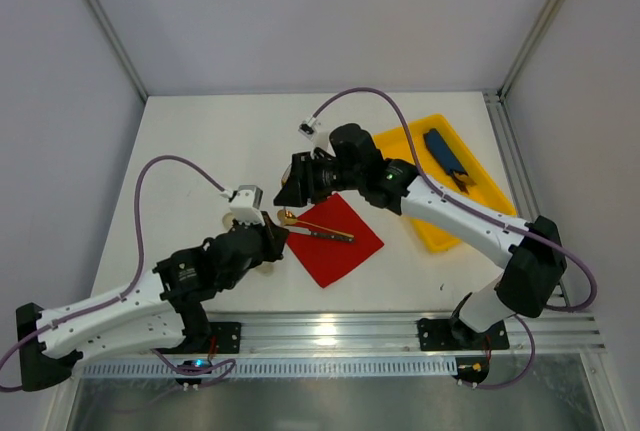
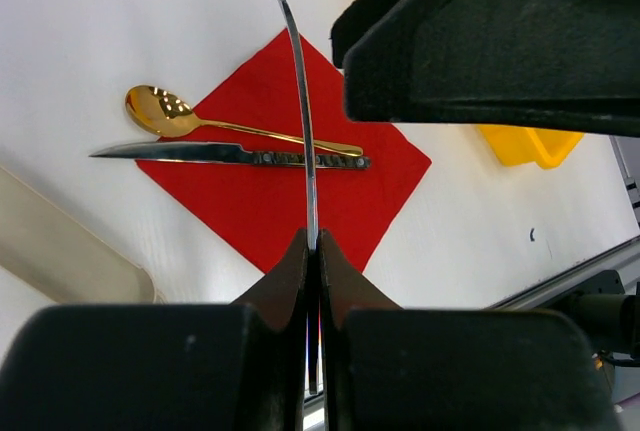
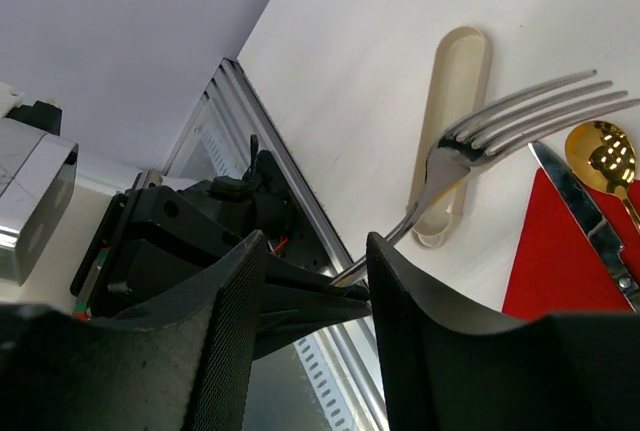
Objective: Place the utensils on the paper napkin and roll it up
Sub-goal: Place the utensils on the napkin.
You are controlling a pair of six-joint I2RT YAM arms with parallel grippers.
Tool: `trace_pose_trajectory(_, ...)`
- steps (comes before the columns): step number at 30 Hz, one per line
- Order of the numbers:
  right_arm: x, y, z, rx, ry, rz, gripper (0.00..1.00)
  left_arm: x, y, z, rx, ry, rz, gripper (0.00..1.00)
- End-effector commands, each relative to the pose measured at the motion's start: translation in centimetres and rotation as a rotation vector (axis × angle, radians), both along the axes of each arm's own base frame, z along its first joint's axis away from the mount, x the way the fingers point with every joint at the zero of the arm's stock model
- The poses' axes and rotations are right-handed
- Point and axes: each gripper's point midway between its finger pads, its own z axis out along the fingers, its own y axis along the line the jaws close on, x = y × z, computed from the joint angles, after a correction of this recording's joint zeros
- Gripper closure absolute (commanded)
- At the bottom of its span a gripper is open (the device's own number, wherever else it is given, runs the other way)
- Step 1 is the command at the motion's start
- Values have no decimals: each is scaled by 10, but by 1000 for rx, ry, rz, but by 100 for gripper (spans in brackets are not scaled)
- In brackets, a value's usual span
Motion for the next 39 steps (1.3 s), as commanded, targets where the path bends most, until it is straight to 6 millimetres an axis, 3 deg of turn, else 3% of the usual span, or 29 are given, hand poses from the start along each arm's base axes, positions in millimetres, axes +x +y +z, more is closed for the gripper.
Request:
trace_pose_trajectory(1, 0, 11, 14, 75, -24, 51, 52, 1, -8, 17, -82, -28, -12, 100)
trace_pose_trajectory(5, 4, 10, 8, 55, -21, 36, 58, 1, -7, 20, -96, -31, -10, 100)
trace_pose_trajectory(18, 7, 4, -4, -18, -17, 18, 54, -2, -7, 28, -118, -33, -25, 100)
trace_pose_trajectory(23, 4, -7, 8, -6, -64, -6, 51, -2, -3, 27, -112, -32, -9, 100)
trace_pose_trajectory(32, -3, -21, 5, -42, -45, -33, 50, -1, 7, 35, -96, -53, 8, 100)
trace_pose_trajectory(39, 4, -5, 5, 27, 22, -14, 48, -3, 7, 46, -118, -67, -5, 100)
